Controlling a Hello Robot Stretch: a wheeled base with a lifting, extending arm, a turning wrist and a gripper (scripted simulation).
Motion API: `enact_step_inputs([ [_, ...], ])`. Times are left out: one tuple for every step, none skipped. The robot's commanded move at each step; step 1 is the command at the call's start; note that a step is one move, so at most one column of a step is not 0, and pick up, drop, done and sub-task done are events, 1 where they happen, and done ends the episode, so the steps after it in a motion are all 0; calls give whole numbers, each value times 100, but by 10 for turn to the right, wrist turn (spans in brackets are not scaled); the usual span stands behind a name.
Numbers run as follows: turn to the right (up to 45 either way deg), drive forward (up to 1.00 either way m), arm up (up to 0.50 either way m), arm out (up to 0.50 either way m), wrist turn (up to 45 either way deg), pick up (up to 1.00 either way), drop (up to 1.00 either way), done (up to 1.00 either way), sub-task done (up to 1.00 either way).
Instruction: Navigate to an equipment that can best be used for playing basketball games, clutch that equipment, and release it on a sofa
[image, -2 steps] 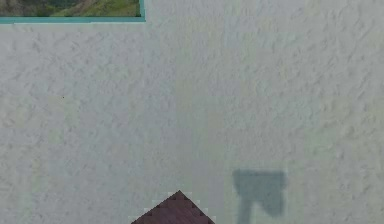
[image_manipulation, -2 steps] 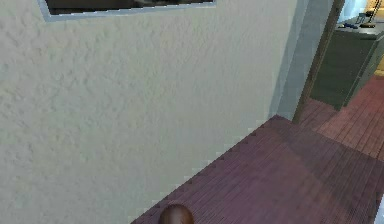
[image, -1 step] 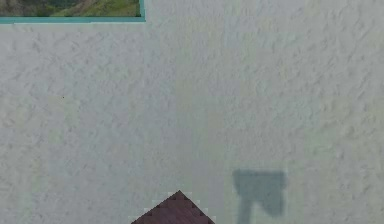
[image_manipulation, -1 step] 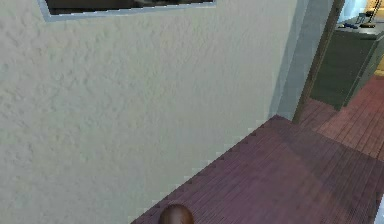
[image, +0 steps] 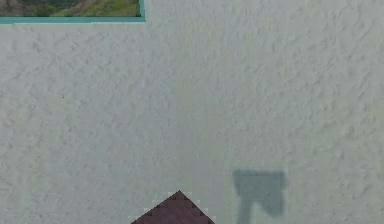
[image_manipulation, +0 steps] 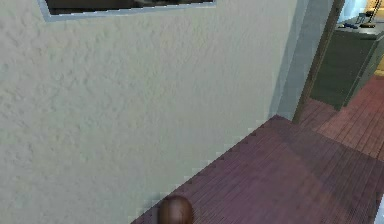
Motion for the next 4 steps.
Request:
enact_step_inputs([
  [0, 0, 50, 0, 0, 0, 0, 0, 0],
  [0, 0, 38, 0, 0, 0, 0, 0, 0],
  [0, 0, 0, 0, -450, 0, 0, 0, 0],
  [0, 0, 0, 0, -450, 0, 0, 0, 0],
])
